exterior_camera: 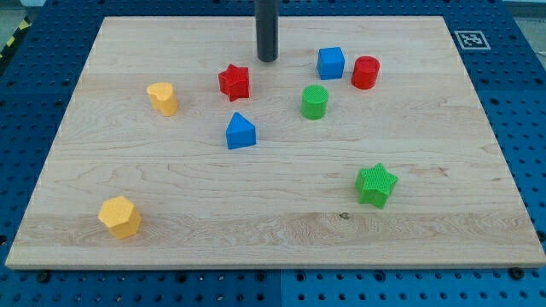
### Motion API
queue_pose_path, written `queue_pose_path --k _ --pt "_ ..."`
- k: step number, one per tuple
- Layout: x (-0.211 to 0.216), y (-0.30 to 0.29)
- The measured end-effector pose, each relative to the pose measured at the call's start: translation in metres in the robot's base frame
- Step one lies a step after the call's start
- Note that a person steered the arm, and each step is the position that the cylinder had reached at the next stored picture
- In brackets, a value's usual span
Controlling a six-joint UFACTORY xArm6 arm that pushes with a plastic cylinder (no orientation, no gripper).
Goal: Push the blue cube towards the top right
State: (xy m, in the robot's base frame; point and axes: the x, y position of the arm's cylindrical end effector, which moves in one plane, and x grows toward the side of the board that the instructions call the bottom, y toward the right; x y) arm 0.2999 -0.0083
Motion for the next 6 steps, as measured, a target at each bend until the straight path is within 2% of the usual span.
queue_pose_path --k 2,3,5,6 --pt "0.002 0.013" --pt "0.002 0.041" --pt "0.043 0.060" --pt "0.017 0.078"
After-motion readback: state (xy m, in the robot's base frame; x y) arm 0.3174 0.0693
